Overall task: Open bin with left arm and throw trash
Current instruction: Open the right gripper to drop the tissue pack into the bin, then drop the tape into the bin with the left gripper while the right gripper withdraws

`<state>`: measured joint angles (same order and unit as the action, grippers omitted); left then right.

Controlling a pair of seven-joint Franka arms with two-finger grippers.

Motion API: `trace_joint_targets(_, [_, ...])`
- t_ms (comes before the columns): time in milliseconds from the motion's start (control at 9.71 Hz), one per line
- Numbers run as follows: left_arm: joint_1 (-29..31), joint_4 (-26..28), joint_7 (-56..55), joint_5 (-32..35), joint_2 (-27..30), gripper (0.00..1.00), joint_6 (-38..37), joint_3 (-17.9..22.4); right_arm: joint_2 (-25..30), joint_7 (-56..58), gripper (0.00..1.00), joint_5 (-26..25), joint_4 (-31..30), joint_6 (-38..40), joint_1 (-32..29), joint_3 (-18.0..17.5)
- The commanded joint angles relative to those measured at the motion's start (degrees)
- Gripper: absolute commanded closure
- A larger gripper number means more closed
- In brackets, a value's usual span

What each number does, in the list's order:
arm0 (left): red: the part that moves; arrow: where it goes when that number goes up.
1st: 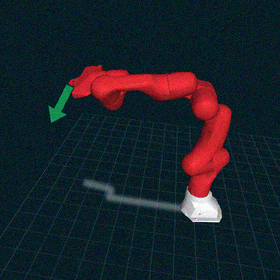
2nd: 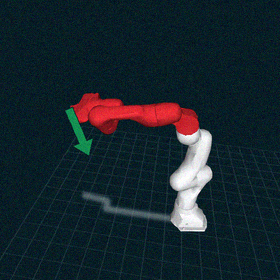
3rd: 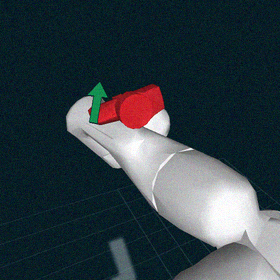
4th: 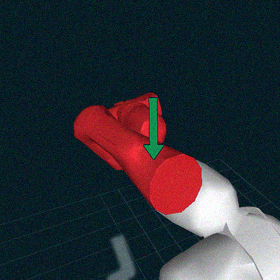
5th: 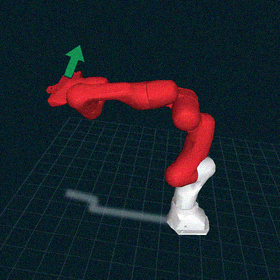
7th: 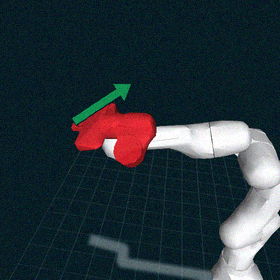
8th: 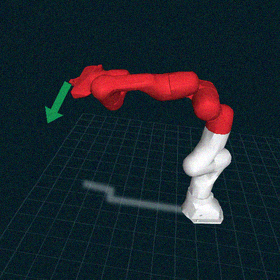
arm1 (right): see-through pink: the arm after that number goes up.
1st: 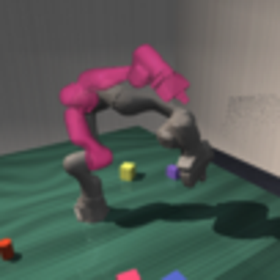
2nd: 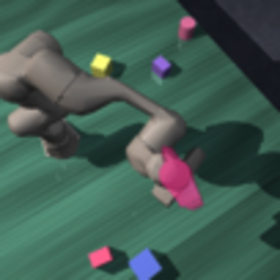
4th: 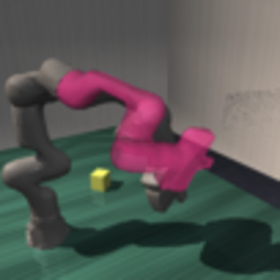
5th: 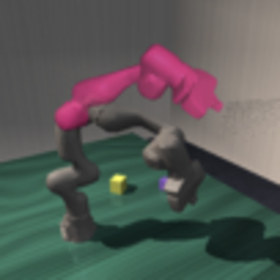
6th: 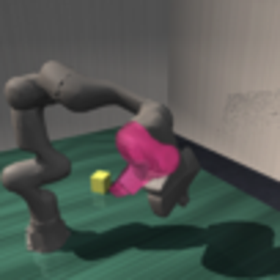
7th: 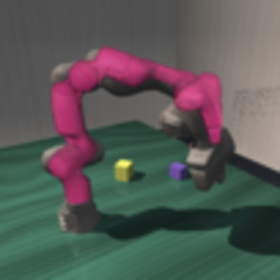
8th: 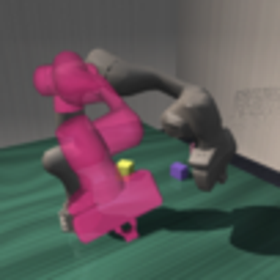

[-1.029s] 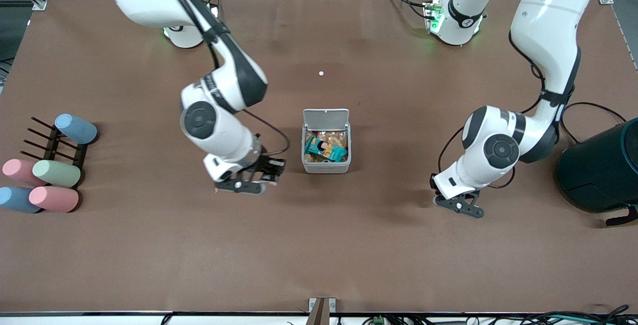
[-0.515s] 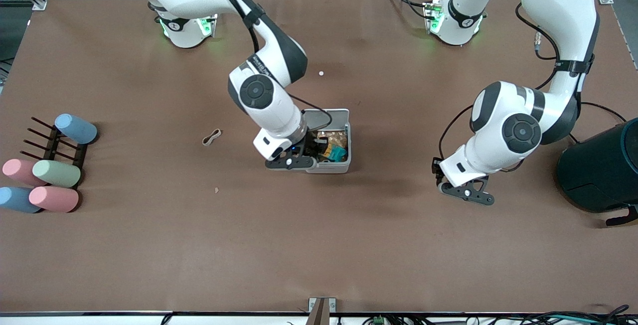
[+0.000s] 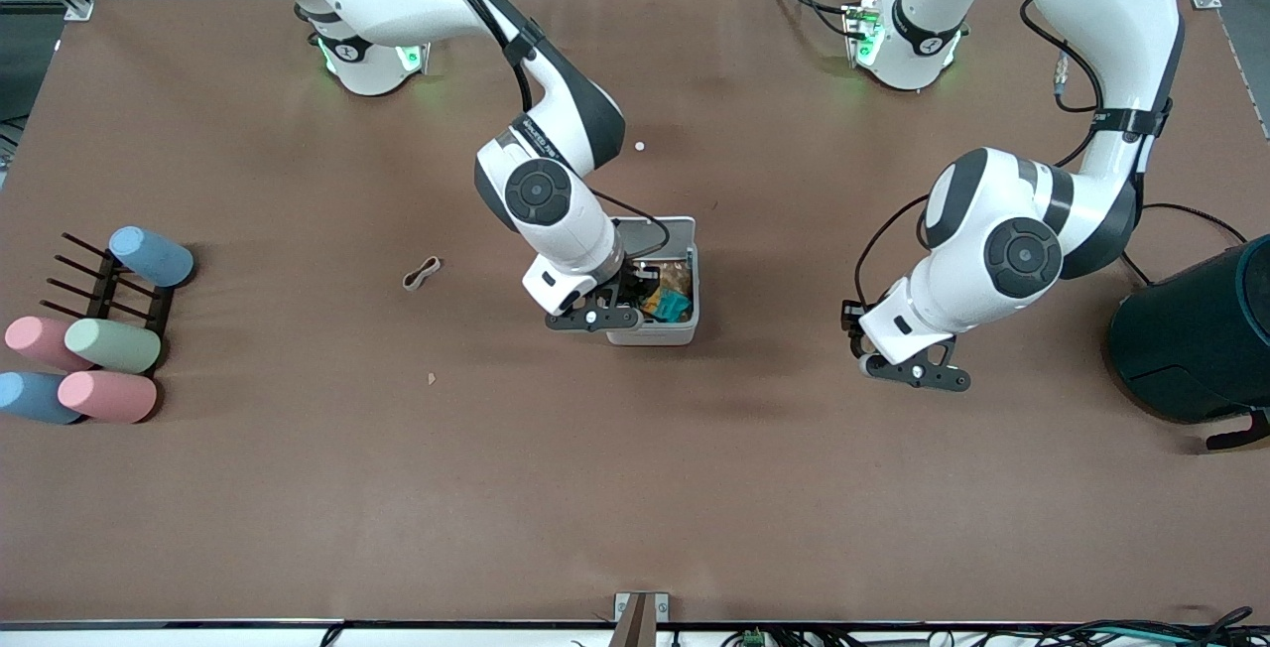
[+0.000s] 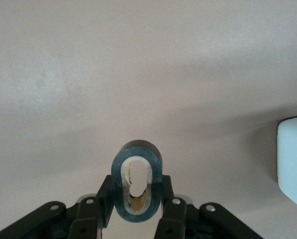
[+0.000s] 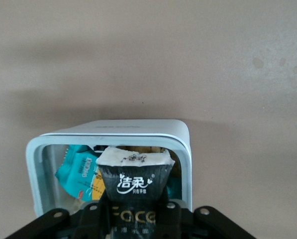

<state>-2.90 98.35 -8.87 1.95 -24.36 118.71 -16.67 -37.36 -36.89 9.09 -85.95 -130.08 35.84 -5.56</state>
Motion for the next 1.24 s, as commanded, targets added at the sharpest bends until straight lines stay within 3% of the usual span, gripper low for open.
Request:
trace_joint_targets(0, [0.35,0.7,-0.36,-0.98,1.68,1.0,-1.2,-0.47,0.71,-0.72,0.25,0.23,-0.36,1.22,0.54,0.46])
trace_joint_targets(103, [0.35,0.7,-0.36,-0.98,1.68,1.0,-1.2,-0.47,0.97,-0.72,0.2,0.23,0.08,3.58,0.54,0.38])
trace_joint_targets(309, [0.35,0.52,-0.45,-0.98,1.94,1.0,-1.2,-0.65,1.33,-0.81,0.02,0.32,0.26,4.13,0.46,0.38])
trace_joint_targets(515, [-0.26,0.26,-4.54,-0.98,2.56,1.0,-1.2,-1.95,4.74,-0.81,0.01,1.02,0.52,7.45,0.02,0.29])
trace_joint_targets(721, [-1.66,-2.63,-18.4,-0.55,1.17,1.0,-0.86,-7.83,7.12,-0.81,0.01,1.02,0.52,9.92,-1.12,0.81])
trace_joint_targets(926, [-7.52,-7.89,-25.03,-0.02,-3.83,1.0,1.33,-8.21,7.39,-0.72,0.02,0.15,-0.09,16.4,-6.11,0.99])
trace_joint_targets(1132, [-11.85,-8.44,-29.35,0.25,-7.88,0.98,7.64,-8.03,10.01,0.5,0.03,-4.49,-5.33,17.49,-13.39,1.95])
